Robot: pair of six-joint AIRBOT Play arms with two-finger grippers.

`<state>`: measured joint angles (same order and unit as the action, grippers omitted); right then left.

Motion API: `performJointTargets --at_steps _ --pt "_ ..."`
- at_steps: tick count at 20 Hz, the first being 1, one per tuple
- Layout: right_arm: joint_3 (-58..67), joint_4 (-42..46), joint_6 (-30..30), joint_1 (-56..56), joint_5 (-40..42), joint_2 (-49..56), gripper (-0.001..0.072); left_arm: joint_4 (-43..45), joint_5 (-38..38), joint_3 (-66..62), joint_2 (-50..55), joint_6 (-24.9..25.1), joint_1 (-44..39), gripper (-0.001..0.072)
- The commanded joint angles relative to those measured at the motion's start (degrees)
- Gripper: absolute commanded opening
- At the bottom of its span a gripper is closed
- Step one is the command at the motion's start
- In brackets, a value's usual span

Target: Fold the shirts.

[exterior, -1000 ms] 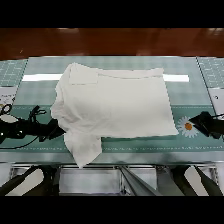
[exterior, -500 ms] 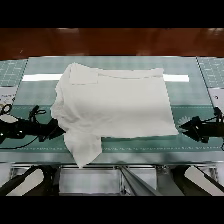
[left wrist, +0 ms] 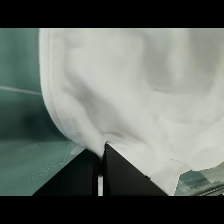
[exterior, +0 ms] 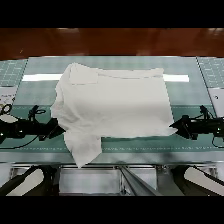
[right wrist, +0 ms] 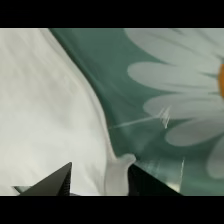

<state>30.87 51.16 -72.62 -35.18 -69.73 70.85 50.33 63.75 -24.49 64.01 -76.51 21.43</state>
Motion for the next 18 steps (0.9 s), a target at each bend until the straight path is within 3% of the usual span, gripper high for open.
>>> performJointTargets --at_steps 1,2,7,9,11,14,18 --pt "0.0 -3.1 0.5 4.9 3.8 0.7 0.0222 0.2 -0.6 0.0 0.0 0.0 0.0 0.0028" --pt "0.0 -3.6 1.8 6.3 3.8 0.8 0.0026 0.2 -0.6 0.0 0.0 0.0 0.0 0.0028" --pt "2.4 -5.2 2.9 7.5 0.9 -1.9 0.0023 -0.8 0.8 -2.3 -3.3 0.0 0.0 0.0028" --pt "8.9 -5.4 3.8 7.7 -3.6 -4.9 0.0023 -5.4 1.6 -7.3 -6.6 2.3 0.0 0.0028" --pt "18.9 -5.6 4.1 10.1 -6.5 -10.1 0.0022 -12.1 1.8 -15.0 -8.9 2.6 0.0 0.0028" --pt "37.7 -5.5 0.0 15.5 -1.8 -15.9 0.0022 -23.2 1.1 -29.5 -11.6 4.6 0.0 0.0028" --pt "63.4 -4.2 -6.1 17.8 4.5 -16.4 0.0023 -24.5 -3.9 -51.5 -15.8 4.9 0.3 0.0028"
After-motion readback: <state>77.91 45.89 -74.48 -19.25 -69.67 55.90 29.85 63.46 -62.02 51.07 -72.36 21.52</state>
